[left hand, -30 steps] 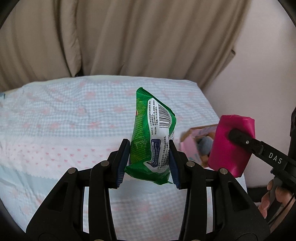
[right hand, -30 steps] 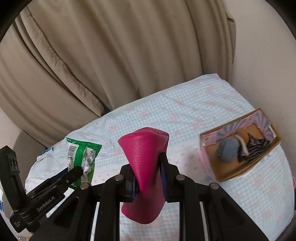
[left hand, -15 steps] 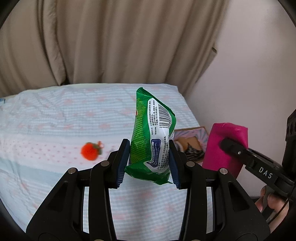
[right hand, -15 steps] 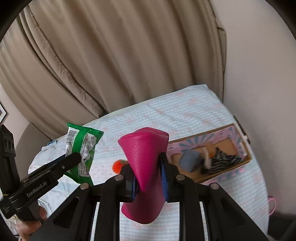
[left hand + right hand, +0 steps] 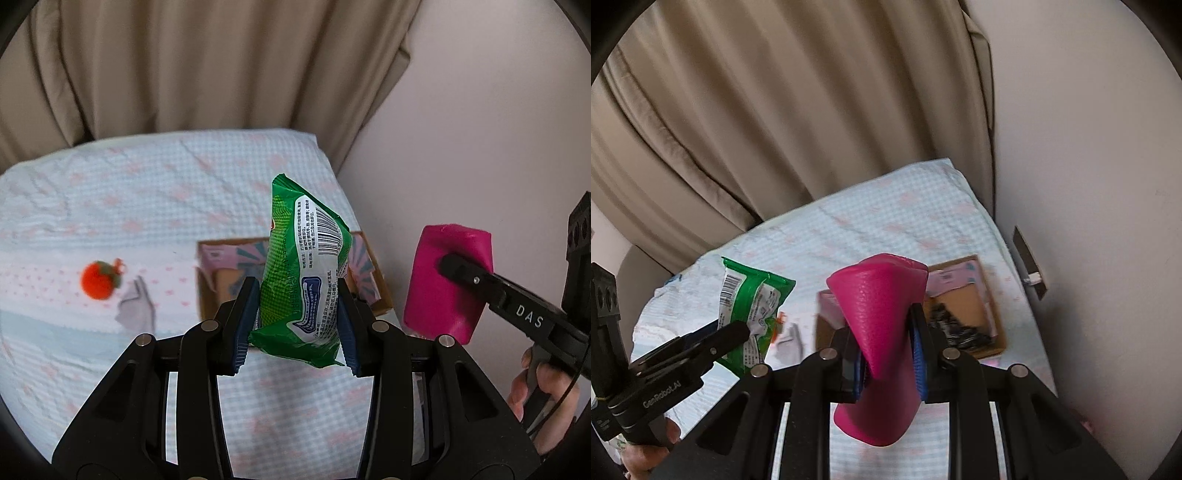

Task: Organize soft objects
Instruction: 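Carry the green packet and pink pouch into the box and release both, then lift both tools out of the box back toward the orange ball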

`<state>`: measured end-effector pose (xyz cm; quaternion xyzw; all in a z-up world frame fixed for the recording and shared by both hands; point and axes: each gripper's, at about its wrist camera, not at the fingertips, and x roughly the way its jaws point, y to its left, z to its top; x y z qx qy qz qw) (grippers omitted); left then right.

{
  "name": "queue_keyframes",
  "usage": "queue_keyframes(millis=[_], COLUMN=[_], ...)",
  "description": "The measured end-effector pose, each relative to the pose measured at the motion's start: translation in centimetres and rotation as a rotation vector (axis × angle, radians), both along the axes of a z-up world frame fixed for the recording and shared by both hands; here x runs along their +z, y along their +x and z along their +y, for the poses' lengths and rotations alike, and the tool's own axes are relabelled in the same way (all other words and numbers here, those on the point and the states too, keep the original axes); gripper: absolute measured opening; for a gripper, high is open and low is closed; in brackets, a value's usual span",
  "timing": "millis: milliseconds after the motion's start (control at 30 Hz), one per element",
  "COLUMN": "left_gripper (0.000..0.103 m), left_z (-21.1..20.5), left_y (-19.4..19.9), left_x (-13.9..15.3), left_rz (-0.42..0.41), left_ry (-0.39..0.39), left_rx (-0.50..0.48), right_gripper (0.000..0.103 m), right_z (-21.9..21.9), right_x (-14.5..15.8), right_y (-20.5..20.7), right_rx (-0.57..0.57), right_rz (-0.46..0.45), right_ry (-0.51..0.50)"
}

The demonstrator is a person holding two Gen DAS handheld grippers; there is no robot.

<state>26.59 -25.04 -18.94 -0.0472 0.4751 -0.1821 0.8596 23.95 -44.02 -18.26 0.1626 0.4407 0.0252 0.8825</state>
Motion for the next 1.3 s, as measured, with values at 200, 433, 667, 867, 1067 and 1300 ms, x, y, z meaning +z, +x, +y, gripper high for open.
queue_keyframes(millis=[200,433,667,867,1067,1300], left_gripper=[0.037,0.037,0.037,0.076,0.103,0.103], left_z=[-3.7,-5.3,-5.8,-6.3,-5.7,-4.7], left_y=[4.1,7.5,9.0,8.8,8.3,7.6], left_x=[-5.8,-12.9,-17.2,-17.5,-17.1,-15.8], left_rz=[0.112,0.221,0.271,0.234,0.207,0.194], left_ry=[0.025,0.084,0.166,0.205,0.239,0.217], left_rx=[0.005,0.017,0.011,0.002,0.004,0.014], right_gripper=[0.02,0.02,0.02,0.023,0.103,0.103], right_z=[-3.4,-5.2,-4.5,-4.1,-3.8,-3.6], right_x=[-5.2,-12.5,-17.6,-19.9,-19.2,-18.5], right_y=[4.3,8.6,11.5,12.8,12.4,11.7], right_rx=[0.021,0.068,0.111,0.122,0.131,0.122], right_rz=[0.086,0.214,0.324,0.367,0.275,0.261], right_ry=[-0.014,-0.015,-0.027,-0.033,0.0,0.02])
